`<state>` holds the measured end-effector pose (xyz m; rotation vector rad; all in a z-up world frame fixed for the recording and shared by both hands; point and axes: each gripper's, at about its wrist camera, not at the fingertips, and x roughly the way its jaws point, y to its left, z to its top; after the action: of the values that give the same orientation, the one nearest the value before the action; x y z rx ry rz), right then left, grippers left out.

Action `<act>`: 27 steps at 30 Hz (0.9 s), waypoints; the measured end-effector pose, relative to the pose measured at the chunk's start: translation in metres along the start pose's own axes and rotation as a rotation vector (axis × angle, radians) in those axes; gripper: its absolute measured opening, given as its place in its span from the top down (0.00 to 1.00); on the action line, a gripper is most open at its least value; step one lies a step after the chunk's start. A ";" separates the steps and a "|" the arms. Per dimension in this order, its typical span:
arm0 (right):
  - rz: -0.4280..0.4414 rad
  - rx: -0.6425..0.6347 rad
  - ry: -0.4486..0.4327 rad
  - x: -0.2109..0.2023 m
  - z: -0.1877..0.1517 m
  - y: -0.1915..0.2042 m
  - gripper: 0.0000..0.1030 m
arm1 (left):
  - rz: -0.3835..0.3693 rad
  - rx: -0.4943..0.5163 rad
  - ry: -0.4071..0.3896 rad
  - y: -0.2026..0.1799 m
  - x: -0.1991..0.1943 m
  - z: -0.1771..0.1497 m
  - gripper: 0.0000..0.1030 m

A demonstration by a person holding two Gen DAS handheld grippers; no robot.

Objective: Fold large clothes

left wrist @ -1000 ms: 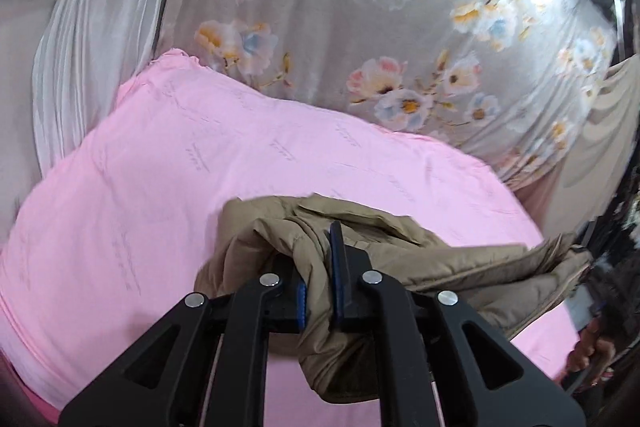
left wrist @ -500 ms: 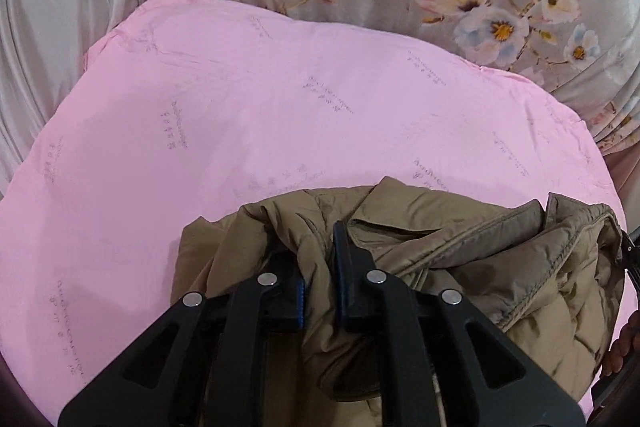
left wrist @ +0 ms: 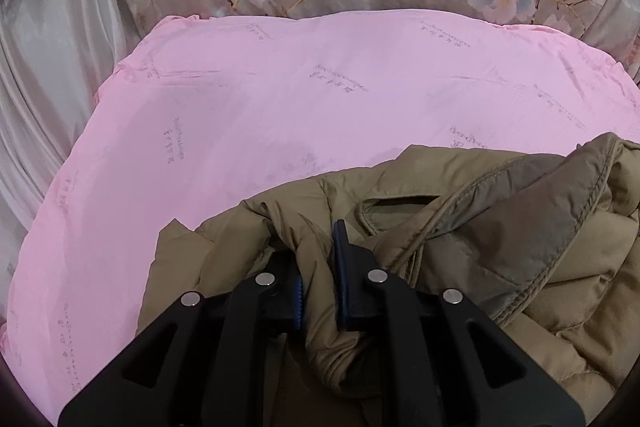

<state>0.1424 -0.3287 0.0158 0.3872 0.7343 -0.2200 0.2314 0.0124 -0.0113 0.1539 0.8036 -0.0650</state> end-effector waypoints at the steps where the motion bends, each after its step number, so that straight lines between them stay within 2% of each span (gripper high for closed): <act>1: -0.004 -0.004 0.001 0.001 -0.001 0.001 0.92 | 0.006 0.002 -0.002 -0.001 0.001 -0.001 0.88; 7: -0.020 -0.015 0.010 0.005 -0.004 0.003 0.92 | 0.097 0.057 -0.034 -0.016 0.002 -0.006 0.88; 10: -0.015 -0.009 0.017 0.007 -0.004 0.001 0.92 | 0.108 0.061 -0.038 -0.017 0.003 -0.006 0.88; 14: 0.002 0.007 0.026 0.009 -0.003 -0.002 0.92 | 0.099 0.056 -0.035 -0.016 0.004 -0.006 0.88; 18: 0.047 0.056 0.057 -0.008 0.004 -0.014 0.91 | 0.016 0.034 -0.018 -0.002 -0.006 -0.004 0.85; 20: 0.081 0.069 0.027 -0.036 0.004 -0.020 0.88 | -0.035 0.029 -0.027 0.011 -0.025 -0.005 0.78; 21: 0.075 0.063 0.012 -0.049 0.004 -0.021 0.82 | -0.049 0.026 -0.037 0.017 -0.036 -0.005 0.71; 22: 0.047 0.050 -0.017 -0.064 0.003 -0.021 0.67 | -0.030 0.027 -0.064 0.024 -0.053 -0.006 0.52; 24: 0.006 0.021 -0.086 -0.092 0.002 -0.022 0.52 | 0.039 0.046 -0.127 0.029 -0.079 -0.007 0.28; 27: 0.004 -0.003 -0.123 -0.115 0.001 -0.011 0.52 | 0.062 0.076 -0.183 0.026 -0.112 -0.002 0.28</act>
<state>0.0563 -0.3321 0.0923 0.3692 0.6131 -0.2373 0.1555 0.0382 0.0705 0.2407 0.6132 -0.0507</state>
